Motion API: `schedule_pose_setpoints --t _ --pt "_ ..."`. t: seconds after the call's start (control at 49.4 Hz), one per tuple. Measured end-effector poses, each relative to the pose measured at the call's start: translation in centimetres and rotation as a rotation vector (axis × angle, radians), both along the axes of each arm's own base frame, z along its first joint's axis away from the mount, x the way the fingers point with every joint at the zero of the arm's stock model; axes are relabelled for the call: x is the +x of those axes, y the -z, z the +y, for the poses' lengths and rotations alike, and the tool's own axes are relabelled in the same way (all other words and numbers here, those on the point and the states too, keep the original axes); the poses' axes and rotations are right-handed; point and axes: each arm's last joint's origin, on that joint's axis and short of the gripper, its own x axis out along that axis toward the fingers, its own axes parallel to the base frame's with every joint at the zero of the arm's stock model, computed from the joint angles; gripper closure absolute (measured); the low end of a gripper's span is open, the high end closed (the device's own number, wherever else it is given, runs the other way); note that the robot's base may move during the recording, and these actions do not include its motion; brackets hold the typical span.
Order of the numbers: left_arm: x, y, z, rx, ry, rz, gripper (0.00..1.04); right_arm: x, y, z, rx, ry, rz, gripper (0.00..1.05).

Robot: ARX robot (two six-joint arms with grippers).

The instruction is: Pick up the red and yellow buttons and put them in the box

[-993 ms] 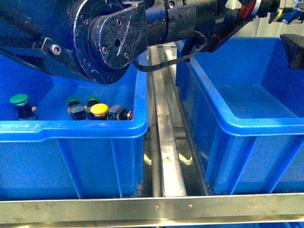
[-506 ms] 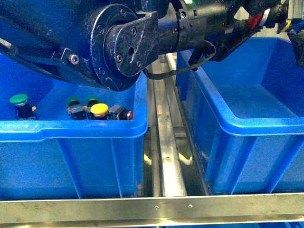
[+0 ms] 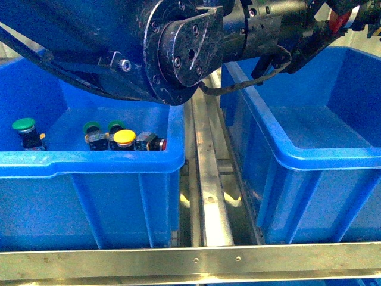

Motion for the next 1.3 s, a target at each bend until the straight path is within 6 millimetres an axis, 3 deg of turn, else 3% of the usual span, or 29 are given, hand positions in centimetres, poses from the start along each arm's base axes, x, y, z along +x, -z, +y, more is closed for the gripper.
schedule_pose_setpoints --t 0.182,0.405,0.486,0.729,0.831,0.891,1.094,1.175,1.297 --pt "0.0 0.0 -0.6 -0.009 -0.019 -0.002 0.69 0.0 0.3 -0.7 0.008 0.006 0.007 0.64" --pt "0.4 -0.6 -0.3 -0.049 -0.121 -0.022 0.19 -0.1 0.0 -1.4 0.008 0.009 -0.007 0.64" --pt "0.7 -0.8 0.1 -0.063 -0.144 -0.031 0.07 -0.1 0.1 -1.6 0.008 0.017 -0.007 0.64" --pt "0.8 -2.3 1.9 -0.073 -0.205 -0.031 0.08 0.1 0.4 -2.1 0.007 0.034 0.0 0.64" --pt "0.2 -3.5 3.8 -0.075 -0.246 -0.049 0.08 0.3 0.7 -2.3 0.005 0.039 0.009 0.64" --pt "-0.5 -4.4 6.1 -0.052 -0.296 -0.074 0.08 0.3 0.8 -2.4 0.002 0.049 0.014 0.64" --pt "-3.1 -5.0 11.5 0.023 -0.408 -0.125 0.08 0.3 0.8 -2.5 -0.031 0.057 0.015 0.64" --pt "-4.7 -5.0 13.9 0.059 -0.461 -0.142 0.08 0.3 0.8 -2.5 -0.044 0.061 0.016 0.64" --pt "-9.4 -3.9 19.4 0.139 -0.578 -0.146 0.08 -0.3 0.2 -2.4 -0.076 0.073 0.005 0.64"
